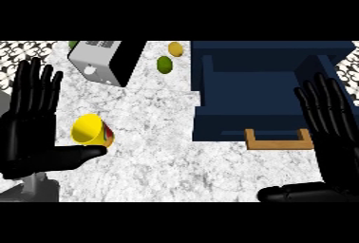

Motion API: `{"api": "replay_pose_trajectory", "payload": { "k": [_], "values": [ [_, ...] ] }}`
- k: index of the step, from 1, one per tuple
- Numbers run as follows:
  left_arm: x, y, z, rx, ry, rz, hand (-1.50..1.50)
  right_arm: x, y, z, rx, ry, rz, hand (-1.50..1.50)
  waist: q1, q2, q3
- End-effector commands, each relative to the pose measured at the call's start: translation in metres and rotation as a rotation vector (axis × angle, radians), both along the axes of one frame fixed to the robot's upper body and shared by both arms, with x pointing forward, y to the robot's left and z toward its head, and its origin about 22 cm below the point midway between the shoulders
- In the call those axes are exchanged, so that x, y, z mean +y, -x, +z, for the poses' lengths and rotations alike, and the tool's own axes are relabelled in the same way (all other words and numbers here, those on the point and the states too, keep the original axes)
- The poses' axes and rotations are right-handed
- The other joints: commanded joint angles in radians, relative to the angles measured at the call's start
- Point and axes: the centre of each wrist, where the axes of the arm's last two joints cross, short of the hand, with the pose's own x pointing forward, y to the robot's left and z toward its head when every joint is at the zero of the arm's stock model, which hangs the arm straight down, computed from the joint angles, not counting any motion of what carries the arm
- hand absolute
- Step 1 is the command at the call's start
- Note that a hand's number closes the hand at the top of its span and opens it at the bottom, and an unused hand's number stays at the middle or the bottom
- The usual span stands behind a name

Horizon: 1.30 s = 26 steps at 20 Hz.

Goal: Pick up the cup, place it into the drawer and close the drawer

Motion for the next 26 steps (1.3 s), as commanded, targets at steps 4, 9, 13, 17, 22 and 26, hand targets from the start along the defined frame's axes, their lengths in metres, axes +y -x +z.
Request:
{"api": "replay_pose_trajectory", "payload": {
  "k": [4,9,13,17,22,26],
  "values": [
    [0.010,-0.005,-0.003,0.009,0.039,-0.008,-1.50,0.008,0.005,0.000,0.000,-0.015,-0.002,-1.50,0.002,-0.001,0.000],
    [-0.006,-0.011,-0.029,0.029,0.042,-0.004,-1.50,0.010,-0.006,0.005,0.009,-0.018,0.026,-1.50,0.001,0.000,0.000],
    [0.008,-0.023,-0.019,0.041,0.034,0.012,-1.50,0.021,-0.015,-0.003,0.009,-0.024,0.008,-1.50,0.002,0.000,0.000],
    [-0.009,-0.008,-0.022,0.062,0.042,0.023,-1.50,-0.016,-0.003,0.006,0.007,-0.012,0.026,-1.50,0.001,-0.001,0.000],
    [0.011,-0.021,-0.029,0.110,0.039,0.062,-1.50,-0.006,-0.018,0.008,-0.015,-0.003,0.002,-1.50,0.002,0.000,0.000],
    [0.027,0.007,-0.045,0.166,0.018,0.082,-1.50,0.001,-0.005,0.008,-0.015,0.003,-0.005,-1.50,0.003,-0.001,0.000]
  ]
}}
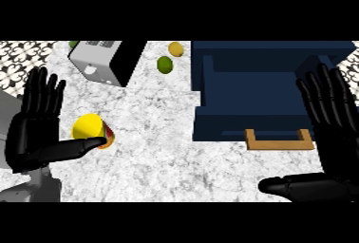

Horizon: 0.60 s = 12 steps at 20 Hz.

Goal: Pick up the cup, place it into the drawer and close the drawer

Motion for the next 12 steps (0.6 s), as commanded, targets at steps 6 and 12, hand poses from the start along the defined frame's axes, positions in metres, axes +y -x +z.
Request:
{"api": "replay_pose_trajectory", "payload": {
  "k": [6,12],
  "values": [
    [0.013,0.002,-0.052,0.067,-0.033,0.058,-1.50,-0.015,-0.003,-0.002,-0.005,-0.018,0.001,-1.50,-0.001,0.001,0.000],
    [0.024,0.014,-0.101,0.114,-0.023,0.116,-1.50,-0.007,0.000,0.000,0.016,0.003,0.007,-1.50,-0.002,0.001,0.000]
  ]
}}
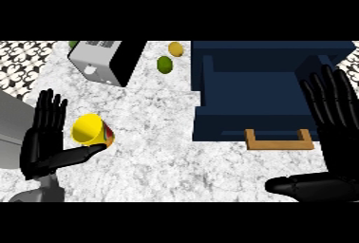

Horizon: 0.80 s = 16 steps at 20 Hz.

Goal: Pick up the cup, place it into the drawer and close the drawer

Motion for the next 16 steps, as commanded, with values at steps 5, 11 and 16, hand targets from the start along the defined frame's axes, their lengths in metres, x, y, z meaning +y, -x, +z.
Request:
{"api": "replay_pose_trajectory", "payload": {
  "k": [5,11,16],
  "values": [
    [0.020,0.006,-0.045,0.046,0.003,0.004,-1.50,0.001,-0.005,0.013,-0.010,-0.006,0.016,-1.50,0.000,0.000,0.000],
    [0.025,0.008,-0.056,0.076,-0.005,0.029,-1.50,-0.006,0.003,0.016,-0.003,-0.002,0.023,-1.50,0.000,-0.001,0.000],
    [0.035,0.005,-0.090,0.078,0.000,0.024,-1.50,0.010,0.002,-0.007,-0.008,0.005,0.011,-1.50,-0.002,0.001,0.000]
  ]
}}
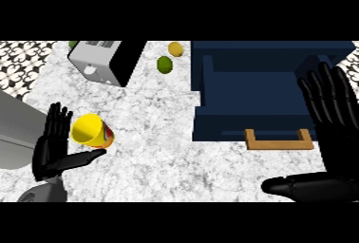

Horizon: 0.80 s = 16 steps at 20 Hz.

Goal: Pick up the cup, place it into the drawer and close the drawer

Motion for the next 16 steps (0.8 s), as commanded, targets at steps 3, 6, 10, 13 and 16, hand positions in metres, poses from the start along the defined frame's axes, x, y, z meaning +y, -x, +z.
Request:
{"api": "replay_pose_trajectory", "payload": {
  "k": [3,6,10,13,16],
  "values": [
    [0.013,-0.019,-0.026,-0.002,0.003,0.006,-1.50,-0.014,0.004,0.009,0.020,-0.012,0.000,-1.50,-0.004,0.001,0.000],
    [0.022,-0.002,-0.037,-0.009,0.012,0.037,-1.50,0.006,0.004,0.005,0.005,0.005,0.016,-1.50,-0.001,0.000,0.000],
    [0.031,0.015,-0.053,-0.015,0.020,0.046,-1.50,-0.007,-0.006,0.015,0.001,0.010,0.027,-1.50,0.000,0.001,0.000],
    [0.031,-0.009,-0.048,-0.002,0.003,0.051,-1.50,0.006,-0.002,0.007,0.001,-0.004,0.012,-1.50,-0.001,0.000,0.000],
    [0.037,-0.009,-0.040,0.021,0.008,0.052,-1.50,0.002,-0.009,-0.001,0.020,0.012,0.017,-1.50,0.001,0.000,0.000]
  ]
}}
